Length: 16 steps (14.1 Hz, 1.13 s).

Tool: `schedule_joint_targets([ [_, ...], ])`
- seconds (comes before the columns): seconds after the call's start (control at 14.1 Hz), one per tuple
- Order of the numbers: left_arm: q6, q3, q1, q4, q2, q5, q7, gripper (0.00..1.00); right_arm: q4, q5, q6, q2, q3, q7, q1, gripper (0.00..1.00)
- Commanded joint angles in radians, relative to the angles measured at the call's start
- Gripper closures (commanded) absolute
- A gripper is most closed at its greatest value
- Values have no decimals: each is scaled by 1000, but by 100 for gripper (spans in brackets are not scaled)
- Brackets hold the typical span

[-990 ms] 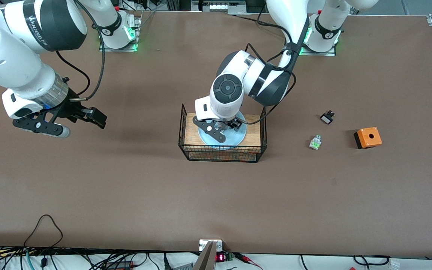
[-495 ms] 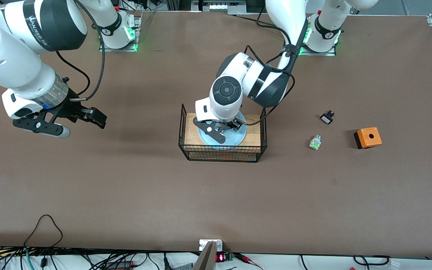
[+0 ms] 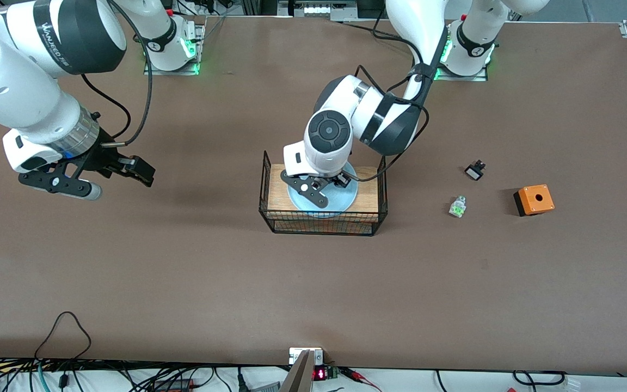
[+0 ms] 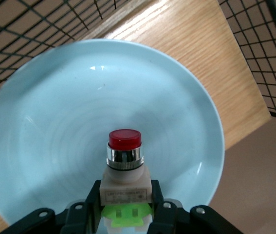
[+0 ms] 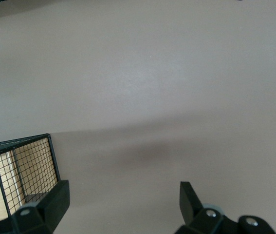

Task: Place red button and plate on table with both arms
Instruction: 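Close the left gripper around the red button's body, then lift the red button off the plate with the left gripper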

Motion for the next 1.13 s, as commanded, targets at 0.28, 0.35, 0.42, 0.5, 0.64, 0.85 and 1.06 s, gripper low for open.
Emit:
schedule_joint_targets([
  [0.28,-200,30,34,107,-88,7,-47,66,18,4,-17,6,7,-13,-9,0],
  [0.35,-223,34,41,107,-114,7,-47,66,18,4,-17,6,7,-13,-9,0],
  [0.42,-251,36,51,105,-141,7,-47,66,18,4,-17,6,7,-13,-9,0],
  [0.5,-278,36,70,105,-173,7,-47,66,18,4,-17,6,7,-13,-9,0],
  [0.64,-332,39,111,102,-233,9,-47,66,18,4,-17,6,7,-13,-9,0],
  [0.85,-430,42,212,98,-328,12,-41,66,18,4,-17,6,7,-13,-6,0],
  [1.06,-530,42,333,94,-405,21,-33,66,18,2,-17,6,7,-15,-6,0],
])
